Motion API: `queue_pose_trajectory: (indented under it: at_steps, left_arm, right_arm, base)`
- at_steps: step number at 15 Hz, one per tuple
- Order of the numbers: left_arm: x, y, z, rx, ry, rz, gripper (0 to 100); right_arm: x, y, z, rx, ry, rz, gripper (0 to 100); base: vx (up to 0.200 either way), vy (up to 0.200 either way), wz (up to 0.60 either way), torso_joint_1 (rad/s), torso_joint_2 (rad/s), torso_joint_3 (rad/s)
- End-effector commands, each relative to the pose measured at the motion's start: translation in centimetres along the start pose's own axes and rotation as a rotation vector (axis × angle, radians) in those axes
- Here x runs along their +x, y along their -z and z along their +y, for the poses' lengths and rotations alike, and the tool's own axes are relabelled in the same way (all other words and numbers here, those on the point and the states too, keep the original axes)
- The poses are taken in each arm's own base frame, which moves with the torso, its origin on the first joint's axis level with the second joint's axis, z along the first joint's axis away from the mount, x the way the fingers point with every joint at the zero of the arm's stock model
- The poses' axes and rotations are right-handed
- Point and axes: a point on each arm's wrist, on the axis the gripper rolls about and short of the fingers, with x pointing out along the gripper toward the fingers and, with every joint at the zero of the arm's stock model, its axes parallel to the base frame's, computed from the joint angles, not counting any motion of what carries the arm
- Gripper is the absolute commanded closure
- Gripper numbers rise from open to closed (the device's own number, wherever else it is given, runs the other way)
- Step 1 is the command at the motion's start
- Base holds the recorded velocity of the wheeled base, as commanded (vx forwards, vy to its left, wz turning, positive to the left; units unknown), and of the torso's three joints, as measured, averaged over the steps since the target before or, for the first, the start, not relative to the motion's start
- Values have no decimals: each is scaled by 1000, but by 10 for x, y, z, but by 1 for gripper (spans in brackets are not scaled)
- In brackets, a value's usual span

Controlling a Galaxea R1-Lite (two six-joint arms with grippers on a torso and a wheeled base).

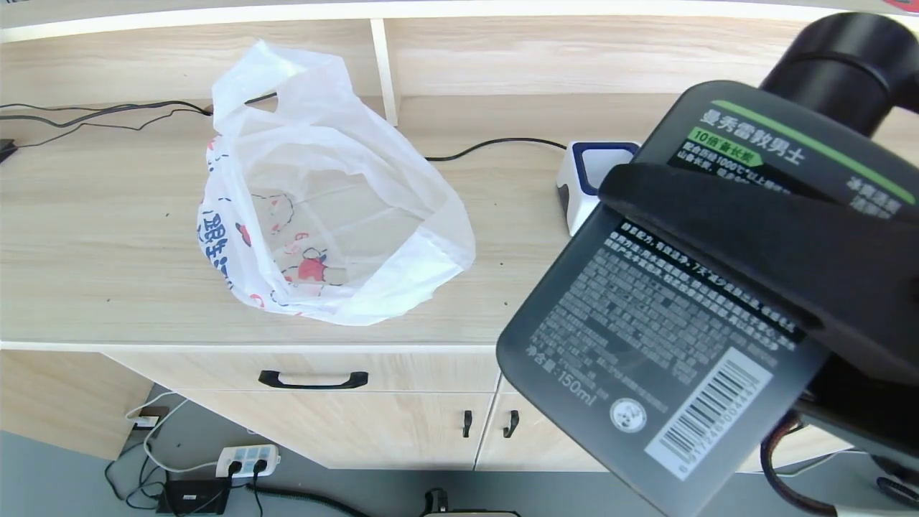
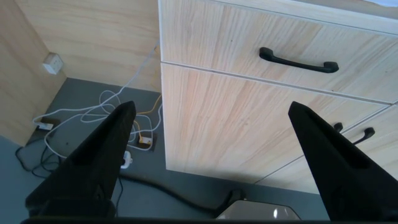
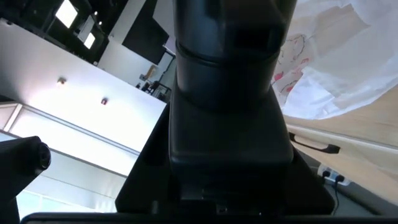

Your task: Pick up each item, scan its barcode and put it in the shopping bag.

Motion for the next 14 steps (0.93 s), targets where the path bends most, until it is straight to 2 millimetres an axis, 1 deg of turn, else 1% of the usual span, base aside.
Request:
queue_pose_trajectory:
  at_steps: [1, 3, 5, 6, 7, 8, 9, 10, 11, 12, 13, 14]
  left_arm:
    - [0, 0, 0, 0, -1, 1, 0]
    - [0, 0, 0, 0, -1, 1, 0]
    - [0, 0, 0, 0, -1, 1, 0]
    - [0, 0, 0, 0, -1, 1, 0]
    - [0, 0, 0, 0, -1, 1, 0]
    - [0, 0, 0, 0, -1, -1, 0]
    - [0, 0, 0, 0, -1, 1, 0]
    - [0, 0, 0, 0, -1, 1, 0]
    - [0, 0, 0, 0, -1, 1, 0]
    - [0, 0, 0, 0, -1, 1, 0]
    - [0, 0, 0, 0, -1, 1, 0]
    - [0, 0, 0, 0, -1, 1, 0]
  right_arm:
    - [-1, -1, 0, -1, -2, -1, 100]
    - [0, 0, 0, -6, -1, 0, 100]
    - [1, 1, -1, -63, 4, 5, 100]
    - [5, 1, -5, -142, 25, 9, 100]
    - [10, -1, -18, -264, 83, 3, 100]
    - [17, -9, -35, -390, 166, -23, 100]
    - [21, -22, -53, -536, 260, -54, 100]
    - [22, -40, -66, -677, 348, -92, 100]
    - [28, -63, -74, -805, 419, -144, 100]
    - [47, -78, -74, -905, 433, -180, 100]
    - [63, -82, -74, -948, 427, -196, 100]
    - [76, -82, -78, -988, 405, -193, 100]
  base:
    - [0, 0, 0, 0, 0, 0]
    - [0, 0, 0, 0, 0, 0]
    - [0, 0, 0, 0, 0, 0]
    - [0, 0, 0, 0, 0, 0]
    - [0, 0, 0, 0, 0, 0]
    - [0, 0, 0, 0, 0, 0]
    - [0, 0, 0, 0, 0, 0]
    - [0, 0, 0, 0, 0, 0]
    - [0, 0, 0, 0, 0, 0]
    - [0, 0, 0, 0, 0, 0]
    - [0, 0, 0, 0, 0, 0]
    - [0, 0, 0, 0, 0, 0]
